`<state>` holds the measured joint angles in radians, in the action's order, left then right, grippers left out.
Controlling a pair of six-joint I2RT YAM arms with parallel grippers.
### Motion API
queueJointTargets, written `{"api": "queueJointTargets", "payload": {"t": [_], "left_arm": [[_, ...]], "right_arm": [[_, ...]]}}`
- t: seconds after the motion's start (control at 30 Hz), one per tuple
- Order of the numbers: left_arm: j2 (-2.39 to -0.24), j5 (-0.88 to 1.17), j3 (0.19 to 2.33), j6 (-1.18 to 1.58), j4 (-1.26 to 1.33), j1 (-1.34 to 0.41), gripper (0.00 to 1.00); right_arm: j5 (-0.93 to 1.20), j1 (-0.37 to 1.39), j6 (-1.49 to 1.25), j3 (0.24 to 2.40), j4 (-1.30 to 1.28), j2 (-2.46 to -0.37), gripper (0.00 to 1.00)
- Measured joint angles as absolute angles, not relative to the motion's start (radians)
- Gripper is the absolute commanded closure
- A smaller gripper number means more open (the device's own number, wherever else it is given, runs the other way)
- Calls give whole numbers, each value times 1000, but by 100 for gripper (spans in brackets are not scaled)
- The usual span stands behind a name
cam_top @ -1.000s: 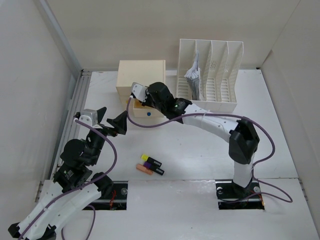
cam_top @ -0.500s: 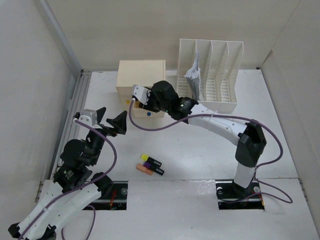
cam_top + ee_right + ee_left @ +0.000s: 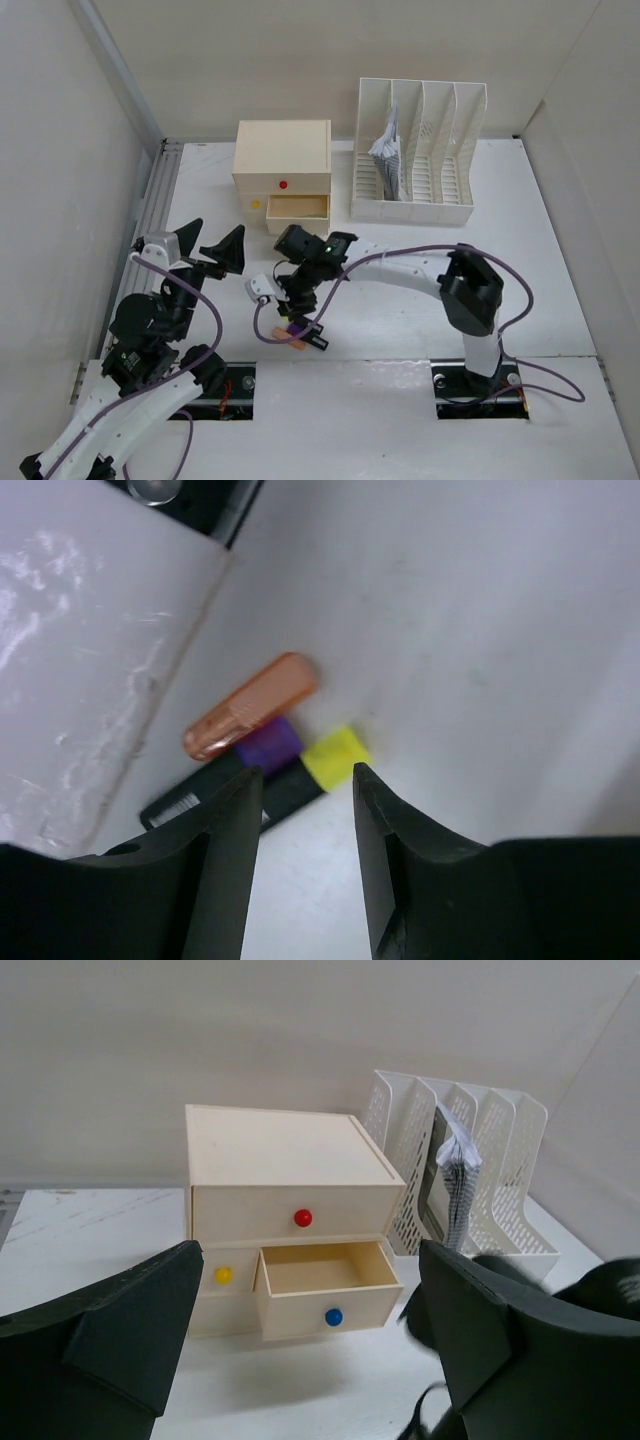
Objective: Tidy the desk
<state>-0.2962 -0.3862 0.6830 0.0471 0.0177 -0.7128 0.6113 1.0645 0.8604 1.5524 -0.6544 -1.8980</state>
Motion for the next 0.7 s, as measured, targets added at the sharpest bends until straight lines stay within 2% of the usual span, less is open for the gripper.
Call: {"api": "queueJointTargets", "payload": {"t": [0.3,0.7], "left_arm": [[-204,-386,658,41,59,-713,12],[-204,-385,649,40,63,-713,12]], "right_arm": [[570,1174,716,1521,-612,-1972,49],[431,1189,403,1435,-437,-2005,49]]}}
